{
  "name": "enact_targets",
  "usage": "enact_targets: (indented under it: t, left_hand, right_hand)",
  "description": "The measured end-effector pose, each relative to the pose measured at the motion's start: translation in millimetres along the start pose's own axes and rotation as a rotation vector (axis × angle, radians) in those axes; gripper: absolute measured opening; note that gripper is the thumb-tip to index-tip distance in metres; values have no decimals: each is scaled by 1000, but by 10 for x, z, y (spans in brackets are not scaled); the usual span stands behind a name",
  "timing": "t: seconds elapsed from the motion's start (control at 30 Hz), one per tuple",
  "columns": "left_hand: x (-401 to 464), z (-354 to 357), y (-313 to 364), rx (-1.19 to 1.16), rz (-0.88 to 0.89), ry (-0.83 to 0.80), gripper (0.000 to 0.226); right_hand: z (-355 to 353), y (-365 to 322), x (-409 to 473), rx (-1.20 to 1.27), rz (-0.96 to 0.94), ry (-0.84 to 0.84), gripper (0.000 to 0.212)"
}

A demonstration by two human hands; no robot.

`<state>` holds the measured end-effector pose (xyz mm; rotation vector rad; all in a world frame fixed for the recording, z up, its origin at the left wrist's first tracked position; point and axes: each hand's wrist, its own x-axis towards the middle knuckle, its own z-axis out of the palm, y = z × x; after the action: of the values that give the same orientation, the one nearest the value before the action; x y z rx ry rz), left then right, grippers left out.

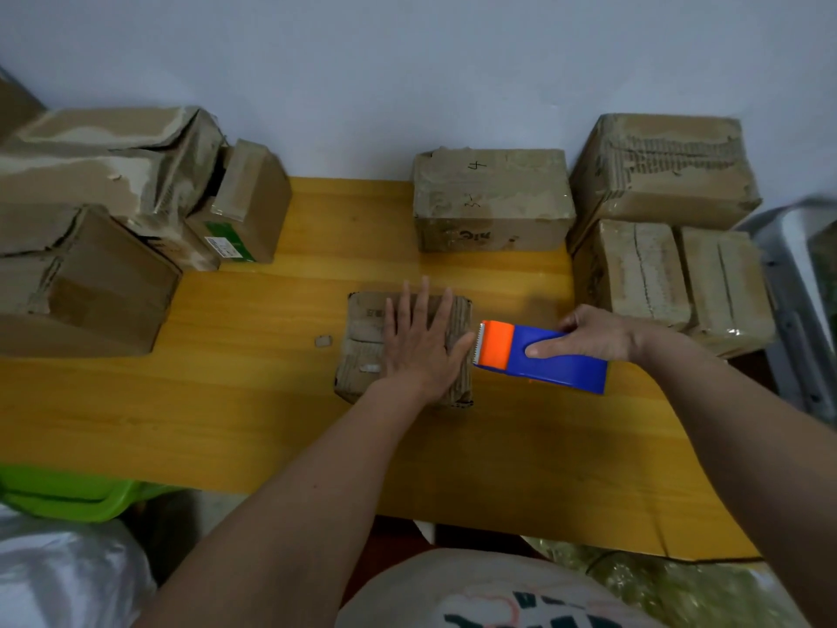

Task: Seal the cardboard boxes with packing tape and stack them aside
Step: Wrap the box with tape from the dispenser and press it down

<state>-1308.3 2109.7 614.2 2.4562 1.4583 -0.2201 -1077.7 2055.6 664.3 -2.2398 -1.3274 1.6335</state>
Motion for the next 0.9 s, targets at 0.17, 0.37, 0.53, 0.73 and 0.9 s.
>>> enact_targets:
  t: [0.17, 0.37, 0.53, 0.73, 0.9]
  left_hand:
    - [21, 17, 9, -22, -20, 5, 75]
    - [44, 23, 28, -24, -28, 26, 76]
    - [39, 25, 31, -10, -19, 29, 76]
    - [45, 34, 25, -51, -15, 68, 75]
    - [36, 41, 29, -68, -11, 114, 71]
  right_hand:
    - [-51, -6, -4, -33, 1, -37, 63]
    - [-181, -31, -83, -111, -34, -54, 59]
    - [-281, -85, -185, -89, -43, -30, 44]
    - [-372, -101, -294, -191, 1, 10, 64]
    - [-363, -114, -302, -230, 2, 27, 47]
